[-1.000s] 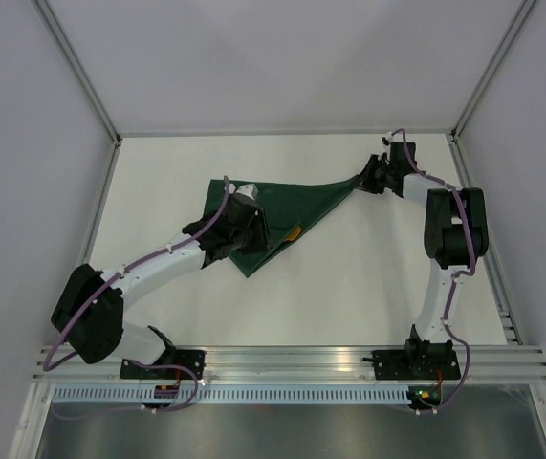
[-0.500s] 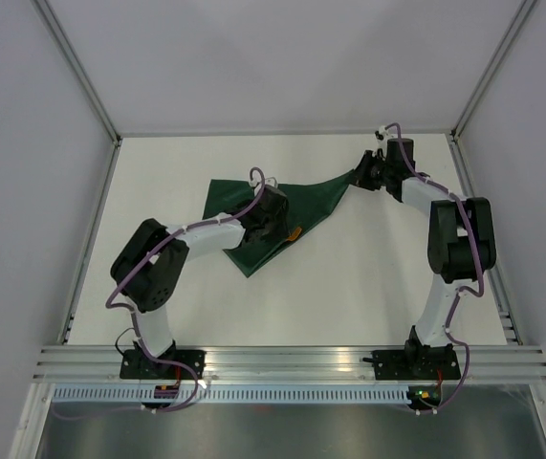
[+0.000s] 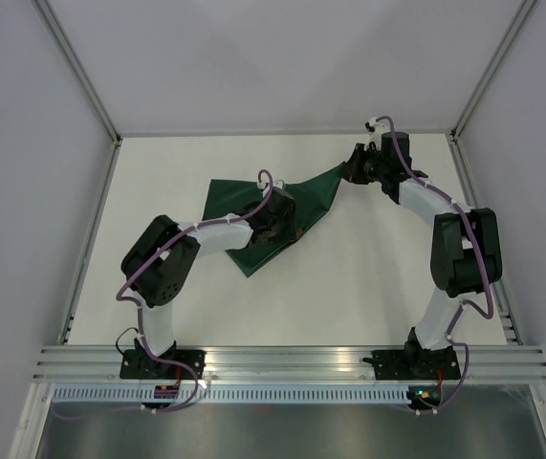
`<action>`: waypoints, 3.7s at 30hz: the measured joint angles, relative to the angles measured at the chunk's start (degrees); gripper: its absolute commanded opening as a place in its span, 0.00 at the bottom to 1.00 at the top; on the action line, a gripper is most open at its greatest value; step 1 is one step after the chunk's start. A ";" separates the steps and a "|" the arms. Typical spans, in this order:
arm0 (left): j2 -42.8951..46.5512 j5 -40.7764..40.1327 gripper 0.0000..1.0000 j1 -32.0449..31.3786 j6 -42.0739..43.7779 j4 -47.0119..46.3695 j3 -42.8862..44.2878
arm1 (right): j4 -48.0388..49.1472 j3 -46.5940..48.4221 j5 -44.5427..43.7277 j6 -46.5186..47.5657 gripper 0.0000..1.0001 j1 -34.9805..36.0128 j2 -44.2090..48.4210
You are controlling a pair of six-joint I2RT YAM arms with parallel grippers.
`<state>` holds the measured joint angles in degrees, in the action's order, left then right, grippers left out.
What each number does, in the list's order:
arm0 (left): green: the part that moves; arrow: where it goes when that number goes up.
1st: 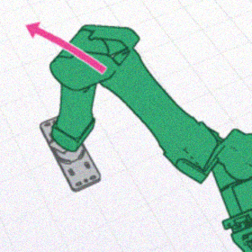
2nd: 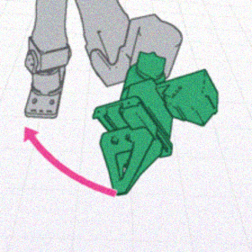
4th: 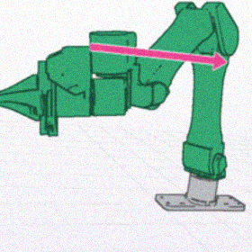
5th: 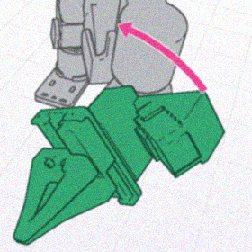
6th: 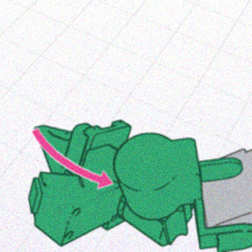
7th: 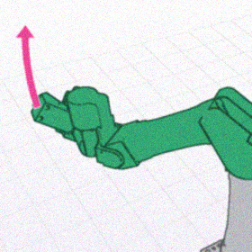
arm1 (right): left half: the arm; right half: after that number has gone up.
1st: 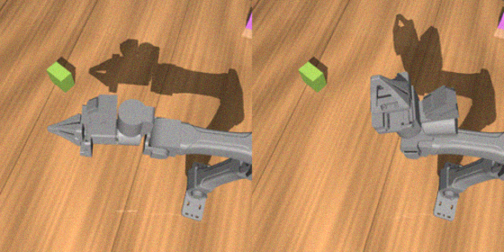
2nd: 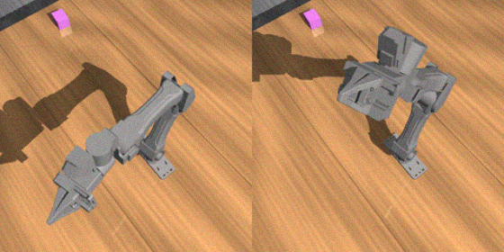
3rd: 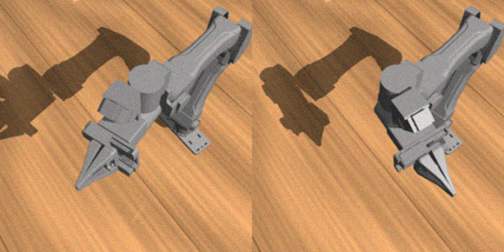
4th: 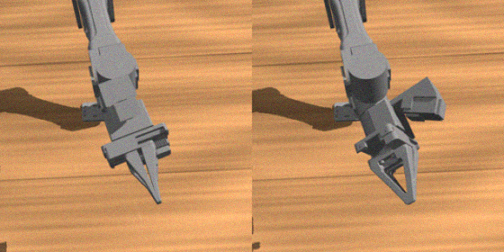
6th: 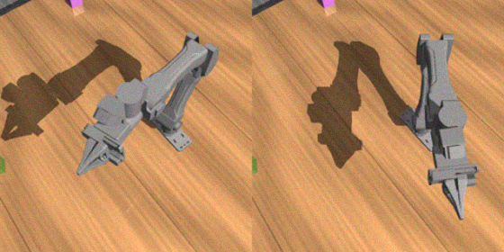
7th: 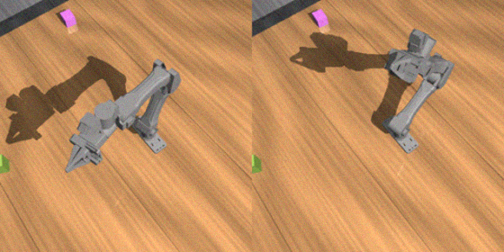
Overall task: Fold the napkin, place the utensils inside, and roll it up
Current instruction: Fold the napkin at the center of the board.
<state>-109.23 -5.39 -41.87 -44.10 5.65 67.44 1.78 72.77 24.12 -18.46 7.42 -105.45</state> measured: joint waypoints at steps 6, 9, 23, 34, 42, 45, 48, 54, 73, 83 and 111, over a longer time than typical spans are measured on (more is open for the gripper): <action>0.15 0.17 0.37 -0.13 0.02 -0.02 -0.31 | -0.02 0.00 -0.04 1.03 0.12 2.12 1.05; 1.27 0.13 0.40 -0.17 0.02 0.09 -1.36 | -0.02 -0.02 -0.04 1.64 0.12 3.17 1.40; 33.66 -8.31 0.41 -0.15 -2.78 3.34 -10.01 | 0.44 -0.66 0.81 6.75 0.12 9.57 4.50; 52.50 -15.17 0.43 0.00 -4.22 12.85 -12.17 | -1.20 -0.76 0.28 14.64 0.12 22.99 5.55; 57.61 -16.83 0.44 0.00 -4.50 18.10 -13.11 | -4.72 -0.76 -1.97 21.59 0.11 33.40 5.07; 58.12 -17.07 0.45 0.00 -4.50 19.08 -13.20 | -5.73 -0.76 -2.45 23.28 0.11 34.75 4.68; 58.21 -17.07 0.45 0.00 -4.50 19.71 -13.22 | -6.32 -0.76 -3.37 24.63 0.11 35.93 3.98; 58.38 -17.07 0.45 0.00 -4.50 20.63 -13.53 | -7.02 -0.76 -4.74 26.25 0.11 39.15 1.77; 60.54 -17.03 0.48 0.00 -4.52 21.33 -15.65 | -10.25 0.17 -4.22 26.84 0.38 40.85 -3.39; 59.36 -16.85 0.53 0.00 -4.31 21.24 -15.65 | -13.14 4.72 -2.78 25.44 0.44 39.65 -3.91; 20.63 -34.91 0.49 -8.00 14.73 23.76 -2.27 | -24.09 8.66 4.35 23.12 0.41 4.07 -3.85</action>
<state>-88.60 -40.29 -49.87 -29.36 29.41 65.17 -22.31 81.43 28.47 4.67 11.49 -109.30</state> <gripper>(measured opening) 0.536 0.414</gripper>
